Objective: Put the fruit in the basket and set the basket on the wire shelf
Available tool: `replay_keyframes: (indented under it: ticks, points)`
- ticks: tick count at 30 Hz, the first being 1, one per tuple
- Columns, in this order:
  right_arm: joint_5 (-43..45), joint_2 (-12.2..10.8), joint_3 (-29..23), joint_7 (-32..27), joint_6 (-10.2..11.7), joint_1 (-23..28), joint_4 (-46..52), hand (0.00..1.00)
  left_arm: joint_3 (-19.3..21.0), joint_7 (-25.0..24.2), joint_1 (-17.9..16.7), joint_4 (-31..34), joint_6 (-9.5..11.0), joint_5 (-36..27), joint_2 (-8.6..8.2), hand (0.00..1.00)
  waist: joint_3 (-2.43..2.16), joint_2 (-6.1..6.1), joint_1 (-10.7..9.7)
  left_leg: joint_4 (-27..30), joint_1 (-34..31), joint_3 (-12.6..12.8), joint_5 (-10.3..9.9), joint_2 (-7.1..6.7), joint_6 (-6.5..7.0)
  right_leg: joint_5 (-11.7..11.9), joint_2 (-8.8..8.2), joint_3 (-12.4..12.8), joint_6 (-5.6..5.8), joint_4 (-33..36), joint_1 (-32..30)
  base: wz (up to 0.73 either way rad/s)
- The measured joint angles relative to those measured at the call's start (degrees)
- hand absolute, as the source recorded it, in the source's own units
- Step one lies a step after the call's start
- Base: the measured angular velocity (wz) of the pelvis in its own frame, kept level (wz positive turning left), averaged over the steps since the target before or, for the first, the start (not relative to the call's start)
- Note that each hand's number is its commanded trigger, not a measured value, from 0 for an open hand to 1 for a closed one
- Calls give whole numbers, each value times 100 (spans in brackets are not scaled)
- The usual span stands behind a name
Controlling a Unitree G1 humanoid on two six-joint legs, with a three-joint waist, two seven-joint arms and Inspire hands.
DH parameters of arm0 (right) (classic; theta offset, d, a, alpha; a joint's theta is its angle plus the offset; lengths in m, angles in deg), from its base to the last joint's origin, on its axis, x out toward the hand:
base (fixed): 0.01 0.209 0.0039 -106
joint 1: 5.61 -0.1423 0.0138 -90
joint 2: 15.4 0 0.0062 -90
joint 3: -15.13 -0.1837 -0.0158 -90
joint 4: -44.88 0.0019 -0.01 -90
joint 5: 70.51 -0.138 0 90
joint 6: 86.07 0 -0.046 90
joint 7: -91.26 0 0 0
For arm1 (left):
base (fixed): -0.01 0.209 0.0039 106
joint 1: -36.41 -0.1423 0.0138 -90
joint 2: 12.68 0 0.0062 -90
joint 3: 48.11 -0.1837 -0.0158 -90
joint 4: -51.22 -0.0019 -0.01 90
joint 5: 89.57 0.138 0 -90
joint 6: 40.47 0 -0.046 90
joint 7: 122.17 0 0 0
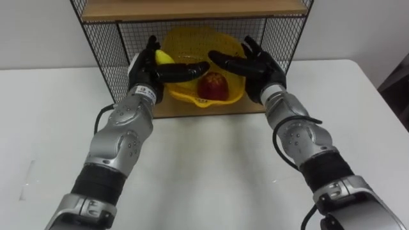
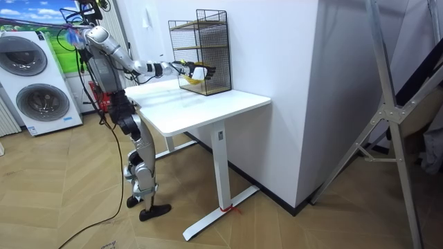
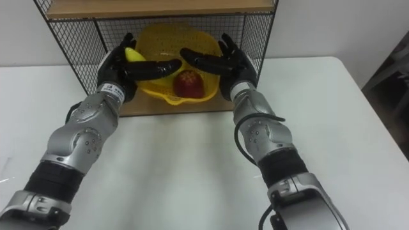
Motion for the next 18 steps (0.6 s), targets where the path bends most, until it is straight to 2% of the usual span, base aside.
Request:
replay_keyframes:
  ticks: [4, 8, 12, 18]
  points:
    - [1, -48, -12, 86, -73, -80, -154, 0, 119, 1, 44, -181, -132, 3, -17, 0, -8, 27, -3, -11, 25, 0, 0, 2, -1, 14, 6, -16, 2, -73, 60, 0]
    - [-83, -91, -11, 87, -89, -192, -443, 0, 111, -4, 50, -572, -145, -2, -36, 0, -5, 76, 1, -18, 81, -4, 0, -2, -1, 14, 0, -28, 3, -76, 112, 0]
    - [-107, -99, -11, 83, -127, -254, -616, 0, 96, -5, 49, -664, -172, -35, -53, 0, -5, 85, -4, -104, 106, -35, 1, -3, -1, 12, 3, -69, 4, -78, 110, 4]
    - [-92, -114, 12, 128, -147, -243, -896, 0, 66, -25, 47, -1043, -206, -250, -48, 0, 18, 118, -20, -188, 370, -64, 2, -9, -4, 13, 14, -142, 8, -200, 417, 5]
